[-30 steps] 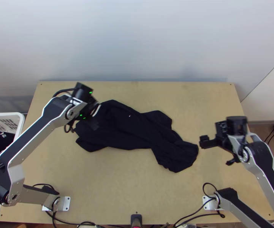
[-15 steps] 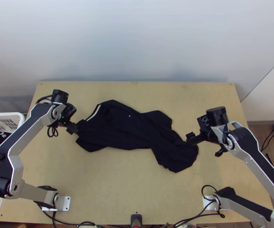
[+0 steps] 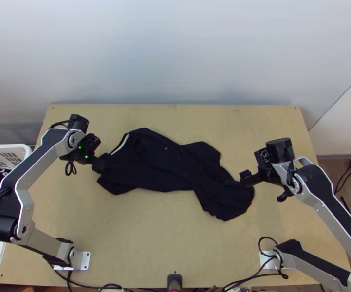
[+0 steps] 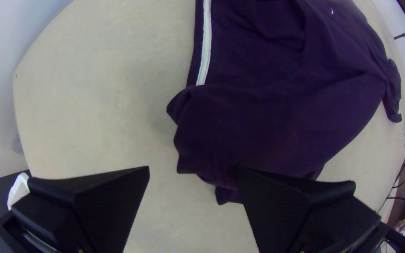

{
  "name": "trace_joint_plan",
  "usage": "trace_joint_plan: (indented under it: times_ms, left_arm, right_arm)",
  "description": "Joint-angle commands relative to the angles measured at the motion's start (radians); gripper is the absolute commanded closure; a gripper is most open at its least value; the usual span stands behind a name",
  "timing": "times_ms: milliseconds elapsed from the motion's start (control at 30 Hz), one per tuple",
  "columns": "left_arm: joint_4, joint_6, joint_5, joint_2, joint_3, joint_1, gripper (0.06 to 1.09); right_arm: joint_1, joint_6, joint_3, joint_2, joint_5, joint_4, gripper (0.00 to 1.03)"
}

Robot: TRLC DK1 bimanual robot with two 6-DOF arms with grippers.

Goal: Fold the t-shirt

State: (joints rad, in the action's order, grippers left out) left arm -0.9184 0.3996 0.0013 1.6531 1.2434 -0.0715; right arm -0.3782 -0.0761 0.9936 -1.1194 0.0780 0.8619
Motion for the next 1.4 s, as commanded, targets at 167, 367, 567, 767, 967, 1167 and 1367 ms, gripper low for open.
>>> trace_joint_plan:
  times_ms: [167,367,567,767,967,1167,1367]
  left_arm:
    - [0.035,-0.074,0.118,0.068,0.004,-0.008,0.47]
    - [0.084,-0.094,0.183,0.102,-0.010,-0.028,0.88]
    - [0.099,-0.116,0.198,0.103,-0.009,-0.033,1.05]
    - [0.041,-0.168,0.227,0.024,0.136,0.085,1.04]
    - [-0.086,-0.163,0.316,0.025,0.427,0.426,1.04]
    - [-0.232,-0.116,0.328,0.025,0.761,0.654,1.05]
    - [-0.367,-0.174,0.448,-0.026,1.021,0.581,1.05]
  right_arm:
    - [0.025,0.001,-0.026,0.052,0.002,0.008,0.05]
    - [0.053,-0.007,-0.049,0.090,0.003,0.020,0.05]
    - [0.094,-0.037,-0.044,0.112,0.003,0.035,0.05]
    - [0.206,-0.039,-0.013,0.122,0.002,0.014,0.05]
    - [0.297,-0.059,-0.026,0.144,0.002,0.009,0.05]
    - [0.306,-0.040,-0.059,0.178,0.002,0.009,0.05]
    - [0.308,0.002,-0.087,0.190,0.002,0.008,0.05]
